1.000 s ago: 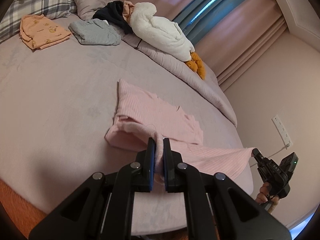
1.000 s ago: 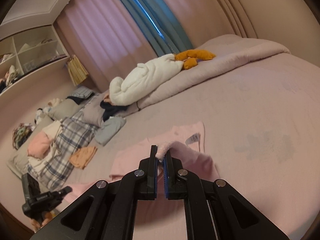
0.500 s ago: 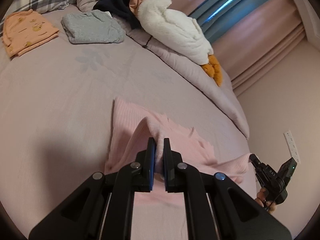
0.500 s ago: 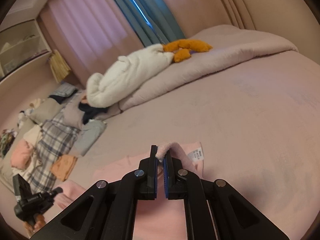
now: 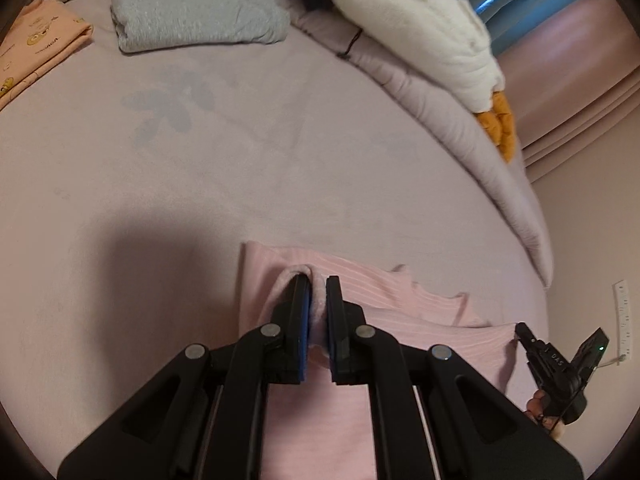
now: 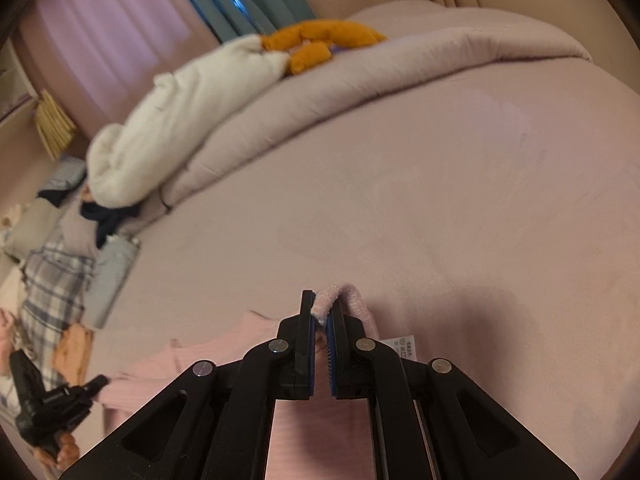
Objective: Fold small clothes
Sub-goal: 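Lift the held edge with both grippers and fold it over the shirt, then open both grippers and lift them off the folded bundle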
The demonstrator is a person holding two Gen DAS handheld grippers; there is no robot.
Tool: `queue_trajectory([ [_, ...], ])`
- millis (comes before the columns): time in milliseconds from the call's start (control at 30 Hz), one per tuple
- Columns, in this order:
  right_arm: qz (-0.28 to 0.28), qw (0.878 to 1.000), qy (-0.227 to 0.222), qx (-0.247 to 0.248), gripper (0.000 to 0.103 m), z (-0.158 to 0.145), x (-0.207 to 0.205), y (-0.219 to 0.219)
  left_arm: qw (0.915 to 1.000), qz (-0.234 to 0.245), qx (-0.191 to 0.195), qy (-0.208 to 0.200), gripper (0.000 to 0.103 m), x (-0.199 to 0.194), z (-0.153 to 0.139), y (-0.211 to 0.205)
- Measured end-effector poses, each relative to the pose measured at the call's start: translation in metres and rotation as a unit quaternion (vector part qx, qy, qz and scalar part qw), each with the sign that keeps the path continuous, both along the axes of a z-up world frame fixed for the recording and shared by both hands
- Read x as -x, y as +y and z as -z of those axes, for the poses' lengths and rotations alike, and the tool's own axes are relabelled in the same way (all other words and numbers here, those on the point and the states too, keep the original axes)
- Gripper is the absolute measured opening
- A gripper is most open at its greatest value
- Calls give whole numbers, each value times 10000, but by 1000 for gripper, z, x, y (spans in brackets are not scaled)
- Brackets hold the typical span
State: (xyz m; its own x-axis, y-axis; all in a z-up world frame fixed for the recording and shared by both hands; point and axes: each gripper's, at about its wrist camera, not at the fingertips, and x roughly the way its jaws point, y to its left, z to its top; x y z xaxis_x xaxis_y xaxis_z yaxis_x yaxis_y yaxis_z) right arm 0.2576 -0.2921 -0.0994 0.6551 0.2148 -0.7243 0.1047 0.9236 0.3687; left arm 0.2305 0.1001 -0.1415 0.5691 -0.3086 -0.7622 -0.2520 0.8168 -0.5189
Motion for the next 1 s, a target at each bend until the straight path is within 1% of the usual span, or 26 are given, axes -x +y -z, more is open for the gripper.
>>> queue_trajectory([
  [100, -46, 9997, 133, 174, 6, 7, -7, 2, 9999, -55, -18, 137, 11, -4, 9, 3],
  [167, -23, 9995, 186, 261, 6, 10, -10, 1, 9999, -42, -18, 154, 11, -6, 12, 3],
  [267, 31, 9990, 203, 407, 6, 10, -14, -1, 9999, -24, 19, 138, 19, -12, 14, 2],
  [300, 41, 9989, 193, 426, 6, 9, -14, -1, 9999, 4, 68, 118, 24, -13, 13, 3],
  [367, 50, 9989, 161, 428, 6, 4, -14, -3, 9999, 65, 151, 19, 41, -15, 10, 4],
  [433, 91, 9993, 143, 340, 6, 0, -19, -4, 9996, -11, 99, -273, 87, -14, 1, 9],
  [467, 171, 9993, 75, 333, 8, -2, -20, -5, 9991, -166, -45, -400, 90, -12, -3, 13],
  [500, 279, 9989, 29, 363, 15, -4, -21, -6, 9981, -333, -211, -473, 88, -10, -8, 17],
  [533, 422, 9983, 2, 392, 21, -6, -21, -9, 9977, -382, -294, -469, 88, -9, -10, 19],
  [567, 499, 9979, -11, 407, 30, -7, -21, -11, 9980, -356, -286, -435, 88, -10, -11, 21],
  [633, 576, 9974, -27, 441, 30, -9, -19, -15, 9987, -319, -103, -391, 89, -8, -11, 27],
  [667, 585, 9973, -29, 450, 30, -9, -17, -16, 9986, -339, -77, -390, 89, -5, -12, 30],
  [767, 653, 9971, -44, 394, 31, -12, -4, -17, 9979, -470, -229, -375, 90, 5, -17, 35],
  [833, 653, 9971, -5, 382, 33, -15, 6, -20, 9979, -473, -310, -327, 90, 14, -19, 35],
  [900, 632, 9970, 21, 447, 42, -19, 17, -21, 9982, -418, -312, -303, 90, 27, -21, 33],
  [1000, 459, 9967, 56, 663, 50, -23, 38, -19, 9984, -323, -334, -309, 90, 47, -23, 32],
])
